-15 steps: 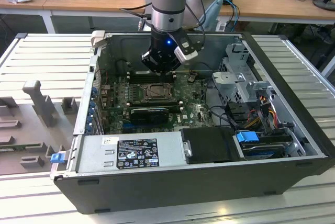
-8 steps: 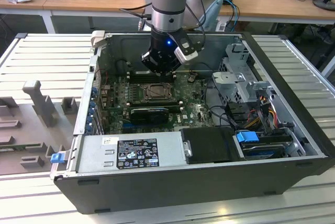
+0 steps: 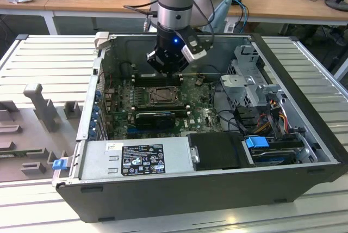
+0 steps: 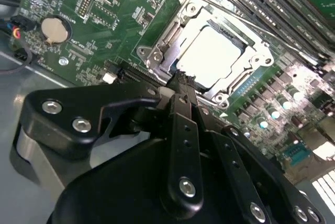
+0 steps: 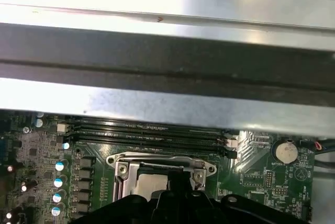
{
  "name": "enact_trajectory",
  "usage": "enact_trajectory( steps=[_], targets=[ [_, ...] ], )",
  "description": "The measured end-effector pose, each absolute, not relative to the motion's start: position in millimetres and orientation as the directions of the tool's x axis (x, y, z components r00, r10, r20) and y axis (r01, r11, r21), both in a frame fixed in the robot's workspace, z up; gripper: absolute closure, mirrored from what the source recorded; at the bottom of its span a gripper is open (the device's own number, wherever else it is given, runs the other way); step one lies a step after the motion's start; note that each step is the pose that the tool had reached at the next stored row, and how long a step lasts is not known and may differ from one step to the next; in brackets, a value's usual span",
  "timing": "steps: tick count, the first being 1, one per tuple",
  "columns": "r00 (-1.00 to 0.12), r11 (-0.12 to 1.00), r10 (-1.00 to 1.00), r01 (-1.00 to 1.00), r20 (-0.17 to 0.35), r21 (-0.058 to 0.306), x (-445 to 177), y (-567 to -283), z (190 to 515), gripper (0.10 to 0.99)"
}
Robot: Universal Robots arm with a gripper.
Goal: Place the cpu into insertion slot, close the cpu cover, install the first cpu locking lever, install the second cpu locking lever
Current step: 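Install the second cpu locking lever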
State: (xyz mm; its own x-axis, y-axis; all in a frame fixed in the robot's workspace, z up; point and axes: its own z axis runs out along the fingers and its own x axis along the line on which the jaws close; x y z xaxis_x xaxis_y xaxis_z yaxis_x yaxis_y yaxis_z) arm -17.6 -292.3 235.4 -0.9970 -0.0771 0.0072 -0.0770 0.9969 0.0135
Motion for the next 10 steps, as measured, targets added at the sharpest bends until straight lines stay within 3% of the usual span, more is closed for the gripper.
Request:
enact_trajectory(
  steps=[10],
  targets=[
    [-0.997, 0.997, -0.077, -0.077, 0.007, 0.013, -18, -304, 245, 0.980]
  ],
)
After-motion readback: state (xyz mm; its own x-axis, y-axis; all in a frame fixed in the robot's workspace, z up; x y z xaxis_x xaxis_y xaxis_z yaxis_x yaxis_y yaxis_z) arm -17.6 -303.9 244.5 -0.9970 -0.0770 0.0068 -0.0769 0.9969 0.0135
